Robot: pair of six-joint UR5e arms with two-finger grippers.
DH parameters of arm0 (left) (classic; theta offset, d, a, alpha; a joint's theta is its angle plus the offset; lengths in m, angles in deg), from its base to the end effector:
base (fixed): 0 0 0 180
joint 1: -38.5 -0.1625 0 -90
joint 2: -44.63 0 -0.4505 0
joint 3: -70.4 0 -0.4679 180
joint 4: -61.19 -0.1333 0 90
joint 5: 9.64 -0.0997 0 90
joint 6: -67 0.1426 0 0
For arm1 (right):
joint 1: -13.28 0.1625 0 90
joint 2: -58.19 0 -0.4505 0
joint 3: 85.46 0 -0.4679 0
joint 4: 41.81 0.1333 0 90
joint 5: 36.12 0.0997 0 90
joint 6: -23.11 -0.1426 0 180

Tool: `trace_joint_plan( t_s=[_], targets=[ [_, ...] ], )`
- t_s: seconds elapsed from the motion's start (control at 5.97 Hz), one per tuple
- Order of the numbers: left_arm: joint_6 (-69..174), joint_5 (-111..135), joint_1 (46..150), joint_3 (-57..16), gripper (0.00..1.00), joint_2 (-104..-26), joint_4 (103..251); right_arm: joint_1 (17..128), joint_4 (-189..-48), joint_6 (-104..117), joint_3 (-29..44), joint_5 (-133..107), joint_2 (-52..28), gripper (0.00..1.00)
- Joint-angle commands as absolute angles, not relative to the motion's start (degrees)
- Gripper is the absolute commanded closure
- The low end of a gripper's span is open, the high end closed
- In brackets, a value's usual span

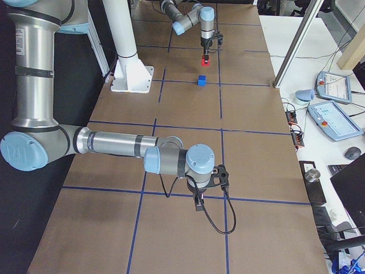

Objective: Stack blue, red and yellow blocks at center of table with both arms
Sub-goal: 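Carry the red cube with the left gripper onto the blue cube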

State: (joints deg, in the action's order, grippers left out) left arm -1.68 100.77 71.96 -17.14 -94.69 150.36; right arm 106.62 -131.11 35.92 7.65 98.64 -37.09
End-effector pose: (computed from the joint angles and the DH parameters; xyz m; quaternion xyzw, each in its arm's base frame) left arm 0.6439 -0.5257 0.1358 0.0322 0.4167 -0.0269 0.9081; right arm 0.0633 -0.5204 0.7326 0.0417 -0.3786 -0.0715 0.9219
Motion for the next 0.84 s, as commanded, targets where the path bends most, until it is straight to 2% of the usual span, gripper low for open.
trace_joint_plan(
  t_s=[0.0, 0.67],
  targets=[
    [-4.3, 98.4, 69.1, -12.4, 0.92, -98.5, 150.7, 106.6, -131.1, 36.0, 7.6, 98.6, -37.1, 0.0],
    [-3.9, 98.3, 69.0, -9.0, 0.92, -100.4, 151.2, 106.6, -131.1, 36.0, 7.6, 98.5, -37.1, 0.0]
  ],
)
